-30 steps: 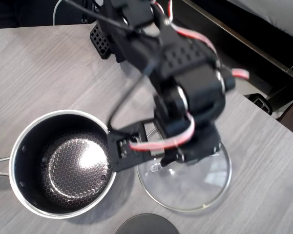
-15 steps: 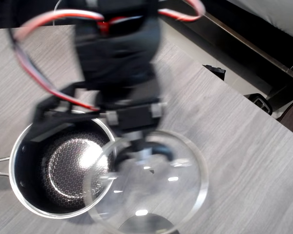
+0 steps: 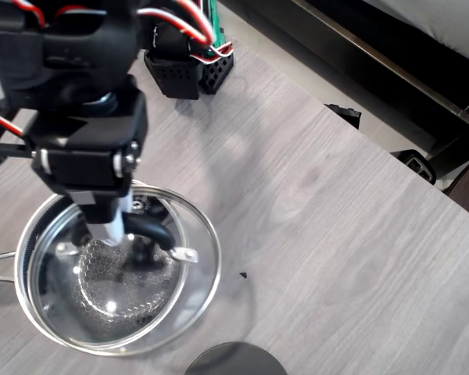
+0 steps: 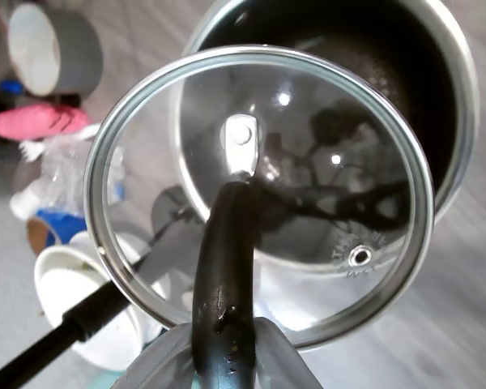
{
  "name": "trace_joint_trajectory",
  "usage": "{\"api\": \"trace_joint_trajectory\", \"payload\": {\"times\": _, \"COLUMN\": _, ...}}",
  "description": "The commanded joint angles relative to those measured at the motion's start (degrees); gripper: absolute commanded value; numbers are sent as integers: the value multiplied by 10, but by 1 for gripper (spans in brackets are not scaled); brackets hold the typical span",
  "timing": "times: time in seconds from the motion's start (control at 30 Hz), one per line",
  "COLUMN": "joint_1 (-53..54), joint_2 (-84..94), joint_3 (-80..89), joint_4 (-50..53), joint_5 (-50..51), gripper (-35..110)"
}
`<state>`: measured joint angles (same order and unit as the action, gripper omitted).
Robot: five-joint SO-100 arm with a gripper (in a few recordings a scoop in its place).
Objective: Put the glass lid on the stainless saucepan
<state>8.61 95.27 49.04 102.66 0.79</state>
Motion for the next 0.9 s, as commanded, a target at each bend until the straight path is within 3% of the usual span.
{"api": "trace_joint_trajectory", "payload": {"times": 0.0, "joint_1": 25, "joint_2": 46, "joint_3": -4, "joint_4": 4, "joint_5": -13, "gripper": 0}}
{"api": "trace_joint_trajectory", "payload": {"times": 0.87, "joint_1": 57, "joint_2": -44, "joint_3": 5, "joint_4": -2, "joint_5": -19, "gripper": 0}}
